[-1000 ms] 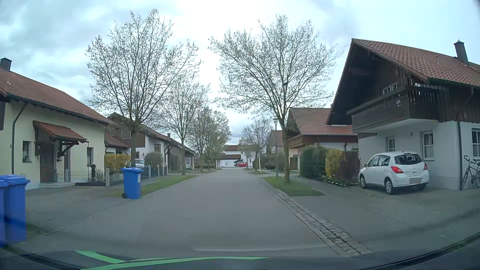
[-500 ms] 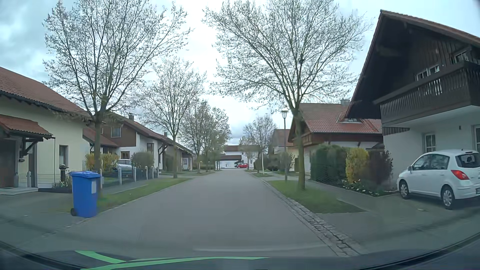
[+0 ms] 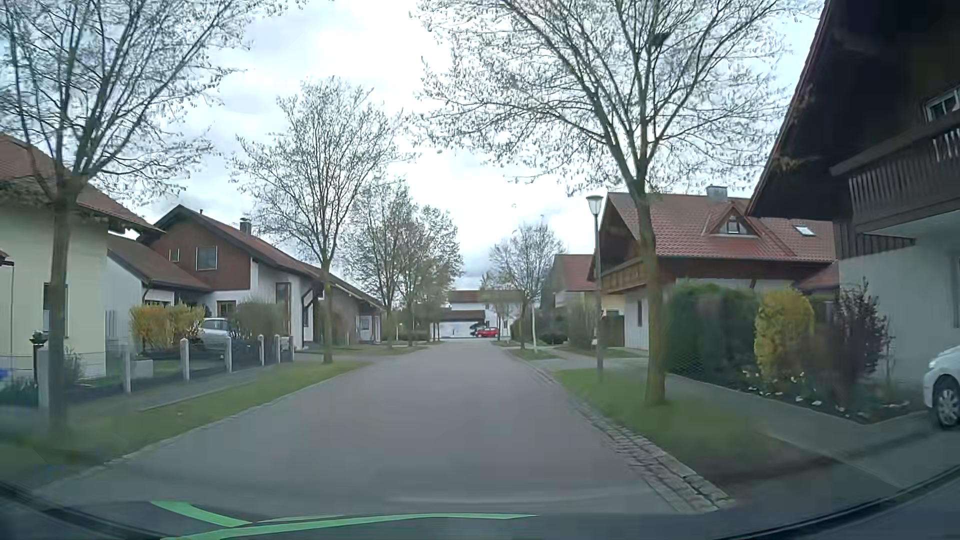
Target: Follow the waypoints while adhering to traffic rules and regulations
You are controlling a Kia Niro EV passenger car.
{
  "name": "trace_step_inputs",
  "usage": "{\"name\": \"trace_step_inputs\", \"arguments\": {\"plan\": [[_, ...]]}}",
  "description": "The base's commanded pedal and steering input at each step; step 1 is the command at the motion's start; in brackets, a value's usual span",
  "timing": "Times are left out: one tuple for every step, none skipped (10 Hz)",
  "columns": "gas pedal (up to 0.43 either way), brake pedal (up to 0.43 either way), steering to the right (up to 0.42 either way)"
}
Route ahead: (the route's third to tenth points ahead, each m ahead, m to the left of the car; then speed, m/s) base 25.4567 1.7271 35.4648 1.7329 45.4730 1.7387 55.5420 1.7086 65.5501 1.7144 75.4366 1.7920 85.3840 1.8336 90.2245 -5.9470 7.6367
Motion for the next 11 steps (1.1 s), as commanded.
{"name": "trace_step_inputs", "arguments": {"plan": [[0.110,0.000,-0.005],[0.110,0.000,-0.004],[0.110,0.000,-0.004],[0.110,0.000,-0.003],[0.110,0.000,-0.002],[0.098,0.000,0.000],[0.098,0.000,0.000],[0.098,0.000,0.000],[0.098,0.000,0.000],[0.098,0.000,0.000],[0.098,0.000,0.000]]}}
